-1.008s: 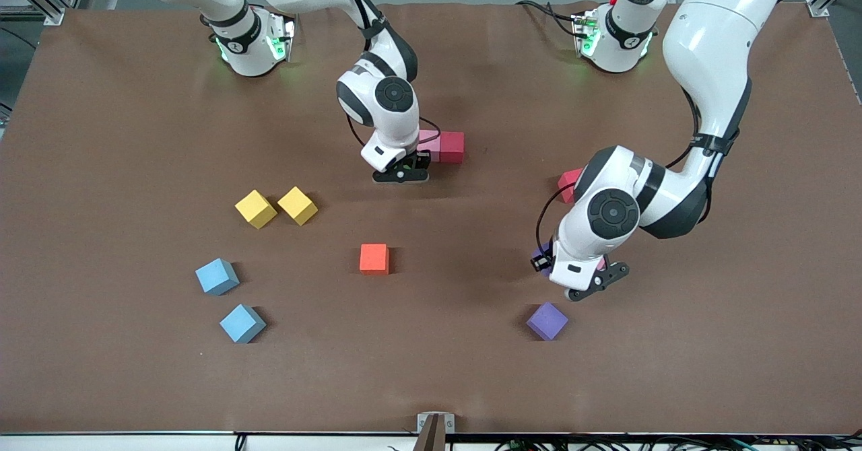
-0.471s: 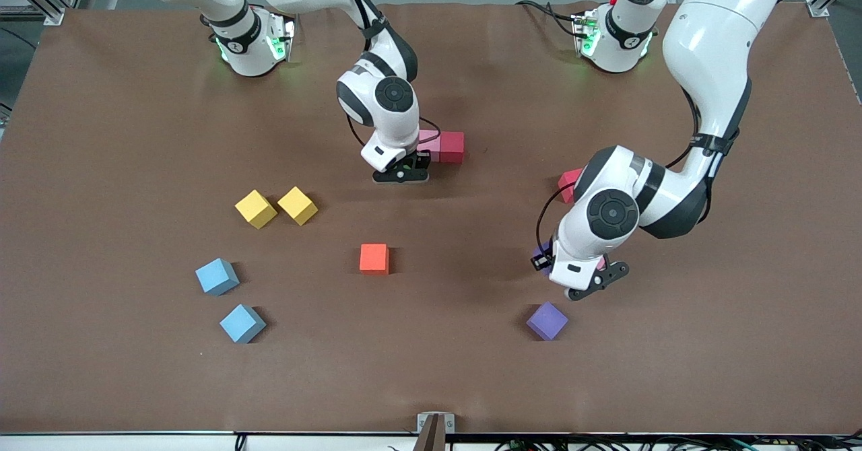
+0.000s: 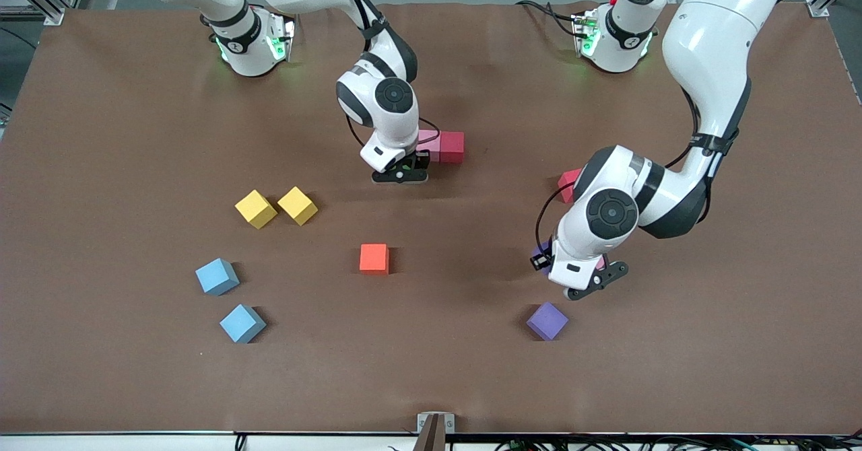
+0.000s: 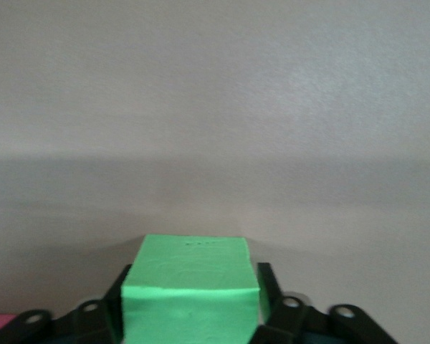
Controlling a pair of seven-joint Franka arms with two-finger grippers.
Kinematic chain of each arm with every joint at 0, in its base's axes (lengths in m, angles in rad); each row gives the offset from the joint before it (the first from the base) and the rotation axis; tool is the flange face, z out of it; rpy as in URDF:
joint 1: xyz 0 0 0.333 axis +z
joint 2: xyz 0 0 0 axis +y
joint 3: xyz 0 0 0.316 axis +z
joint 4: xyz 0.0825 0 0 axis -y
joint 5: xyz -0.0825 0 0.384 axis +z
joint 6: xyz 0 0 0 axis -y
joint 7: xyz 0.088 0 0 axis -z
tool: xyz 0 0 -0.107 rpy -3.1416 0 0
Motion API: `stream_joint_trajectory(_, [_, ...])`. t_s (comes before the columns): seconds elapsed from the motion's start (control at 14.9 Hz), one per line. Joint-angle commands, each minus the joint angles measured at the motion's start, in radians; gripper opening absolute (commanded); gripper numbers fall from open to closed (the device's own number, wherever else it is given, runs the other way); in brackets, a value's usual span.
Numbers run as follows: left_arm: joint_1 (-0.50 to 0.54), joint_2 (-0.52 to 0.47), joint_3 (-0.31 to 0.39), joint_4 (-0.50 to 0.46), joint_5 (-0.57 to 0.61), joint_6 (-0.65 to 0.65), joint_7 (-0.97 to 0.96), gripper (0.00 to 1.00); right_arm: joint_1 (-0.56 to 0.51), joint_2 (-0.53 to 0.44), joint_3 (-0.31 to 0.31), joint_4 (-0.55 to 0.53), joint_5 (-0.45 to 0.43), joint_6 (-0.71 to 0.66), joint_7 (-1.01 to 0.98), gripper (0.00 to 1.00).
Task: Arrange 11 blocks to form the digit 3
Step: 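Lower the green cube against the blue cube and open the right gripper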
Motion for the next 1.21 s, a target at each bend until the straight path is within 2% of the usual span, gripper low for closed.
stream_joint_trajectory(0.0, [0.005, -0.015, -0.006, -0.001, 0.0, -0.02, 0.015, 0.45, -0.013, -0.004, -0.003, 0.006, 0.003, -0.021, -0.01, 1.0])
stream_joint_trajectory(0.27, [0.002, -0.013, -0.006, -0.001, 0.0, -0.019, 0.015, 0.45, -0.016, -0.004, -0.003, 0.047, 0.003, -0.078, -0.004, 1.0])
stream_joint_trajectory(0.81, [0.001, -0.006, -0.002, -0.001, 0.0, -0.019, 0.016, 0.45, -0.027, -0.021, -0.001, 0.075, 0.012, -0.095, 0.003, 1.0])
stream_joint_trajectory(1.01, [0.001, -0.006, -0.002, -0.001, 0.0, -0.019, 0.018, 0.45, -0.062, -0.06, -0.004, 0.09, 0.043, -0.11, 0.009, 1.0])
stream_joint_trajectory(1.14, [0.001, -0.006, -0.002, -0.001, 0.001, -0.019, 0.018, 0.45, -0.093, -0.108, -0.01, 0.09, 0.042, -0.167, 0.064, 1.0])
